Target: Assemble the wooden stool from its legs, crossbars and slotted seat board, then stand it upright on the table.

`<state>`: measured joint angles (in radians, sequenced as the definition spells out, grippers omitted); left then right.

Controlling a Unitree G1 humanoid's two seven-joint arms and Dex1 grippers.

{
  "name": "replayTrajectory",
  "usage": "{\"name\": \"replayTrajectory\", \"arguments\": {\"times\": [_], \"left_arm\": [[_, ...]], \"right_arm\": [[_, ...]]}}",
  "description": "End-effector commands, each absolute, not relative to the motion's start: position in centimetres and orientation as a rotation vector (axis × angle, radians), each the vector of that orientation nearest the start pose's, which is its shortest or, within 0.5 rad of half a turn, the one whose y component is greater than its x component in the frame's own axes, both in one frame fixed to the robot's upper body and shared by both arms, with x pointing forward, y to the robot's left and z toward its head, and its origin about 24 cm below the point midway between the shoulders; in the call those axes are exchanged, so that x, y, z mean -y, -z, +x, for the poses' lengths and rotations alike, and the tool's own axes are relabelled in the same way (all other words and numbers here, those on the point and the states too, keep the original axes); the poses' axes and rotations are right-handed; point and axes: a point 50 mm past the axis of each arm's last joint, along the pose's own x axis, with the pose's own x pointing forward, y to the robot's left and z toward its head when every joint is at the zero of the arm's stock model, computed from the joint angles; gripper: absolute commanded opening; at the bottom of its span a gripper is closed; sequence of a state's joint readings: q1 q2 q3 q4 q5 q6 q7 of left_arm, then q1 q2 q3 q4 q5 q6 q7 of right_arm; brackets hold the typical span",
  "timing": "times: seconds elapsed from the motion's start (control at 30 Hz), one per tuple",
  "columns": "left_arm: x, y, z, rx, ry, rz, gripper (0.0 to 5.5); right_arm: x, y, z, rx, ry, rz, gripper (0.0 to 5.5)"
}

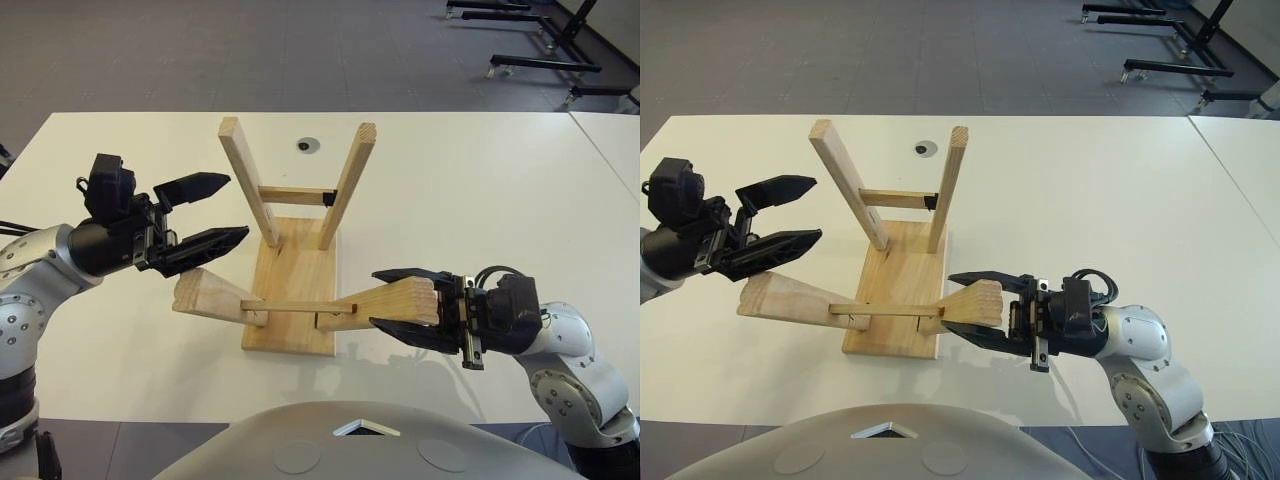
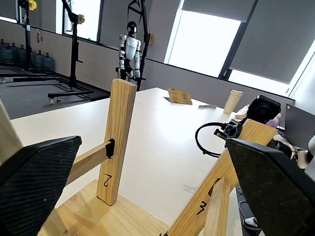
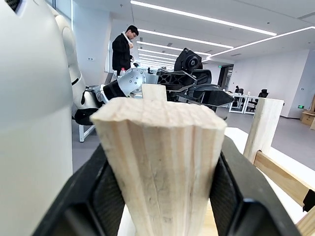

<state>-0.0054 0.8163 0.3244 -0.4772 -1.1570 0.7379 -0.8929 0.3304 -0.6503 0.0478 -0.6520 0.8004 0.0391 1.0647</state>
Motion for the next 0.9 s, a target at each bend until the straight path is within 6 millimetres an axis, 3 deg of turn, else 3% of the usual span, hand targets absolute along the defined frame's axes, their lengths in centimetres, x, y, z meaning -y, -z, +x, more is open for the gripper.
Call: {"name": "replayTrajectory", "arguments": {"times": [0.03,0.47,0.9], "left_arm": [[-20.5,-17.1,20.4,-0.178,1.19,-0.217,5.4],[-16.6,-15.4,21.3,-0.261,1.359,-0.14,5.4],[-16.3,-14.2,21.1,-0.216,1.291,-0.189,5.4]], "right_arm": [[16.0,-11.2,13.9,0.008,-1.438,0.151,2.04],[17.3,-11.3,14.7,-0.006,-1.545,0.122,2.04],[17.9,-12.1,15.0,-0.013,-1.616,0.162,2.04]]}}
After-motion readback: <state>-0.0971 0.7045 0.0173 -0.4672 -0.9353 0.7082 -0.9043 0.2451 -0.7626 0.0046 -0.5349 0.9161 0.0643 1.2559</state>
